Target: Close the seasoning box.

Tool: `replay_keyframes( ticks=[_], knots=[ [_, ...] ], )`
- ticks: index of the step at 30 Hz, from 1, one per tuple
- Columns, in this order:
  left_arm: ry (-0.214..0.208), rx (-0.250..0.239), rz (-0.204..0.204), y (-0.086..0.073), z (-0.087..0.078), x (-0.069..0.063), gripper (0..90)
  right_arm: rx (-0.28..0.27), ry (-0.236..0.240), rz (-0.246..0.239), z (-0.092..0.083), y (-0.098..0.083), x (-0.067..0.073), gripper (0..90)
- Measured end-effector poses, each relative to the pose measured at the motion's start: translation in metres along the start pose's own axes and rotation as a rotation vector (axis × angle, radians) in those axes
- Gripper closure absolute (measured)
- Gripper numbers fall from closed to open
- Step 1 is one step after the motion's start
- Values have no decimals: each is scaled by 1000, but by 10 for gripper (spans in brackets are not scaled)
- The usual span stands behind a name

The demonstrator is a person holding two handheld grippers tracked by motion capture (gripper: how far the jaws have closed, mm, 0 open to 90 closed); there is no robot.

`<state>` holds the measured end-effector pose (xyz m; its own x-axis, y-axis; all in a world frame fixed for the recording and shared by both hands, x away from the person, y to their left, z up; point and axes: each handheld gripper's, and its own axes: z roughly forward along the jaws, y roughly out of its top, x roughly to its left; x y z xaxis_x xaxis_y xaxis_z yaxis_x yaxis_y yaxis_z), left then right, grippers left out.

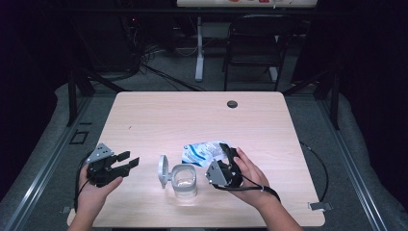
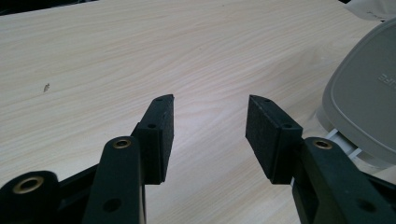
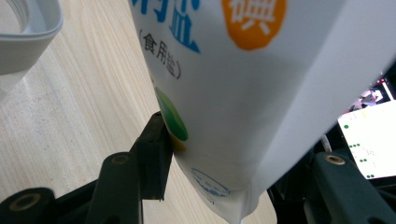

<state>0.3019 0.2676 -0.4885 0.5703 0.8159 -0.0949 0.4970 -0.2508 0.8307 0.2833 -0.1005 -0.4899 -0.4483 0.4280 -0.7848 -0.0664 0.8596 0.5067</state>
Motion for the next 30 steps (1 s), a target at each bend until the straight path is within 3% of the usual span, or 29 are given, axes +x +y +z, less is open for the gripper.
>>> replay_keyframes(
  ticks=[8, 14, 26, 30],
  knots=[
    [-1, 1, 2, 0, 0, 0, 524, -11, -14, -2, 1, -1, 1, 476],
    [0, 2, 2, 0, 0, 0, 524, 6, -24, -40, 0, -2, 2, 478],
    [-1, 4, 1, 0, 1, 0, 524, -9, -34, -67, 0, -4, 6, 479],
    [-1, 4, 2, -1, 1, 0, 523, 12, -43, -102, 0, -4, 7, 481]
  ],
)
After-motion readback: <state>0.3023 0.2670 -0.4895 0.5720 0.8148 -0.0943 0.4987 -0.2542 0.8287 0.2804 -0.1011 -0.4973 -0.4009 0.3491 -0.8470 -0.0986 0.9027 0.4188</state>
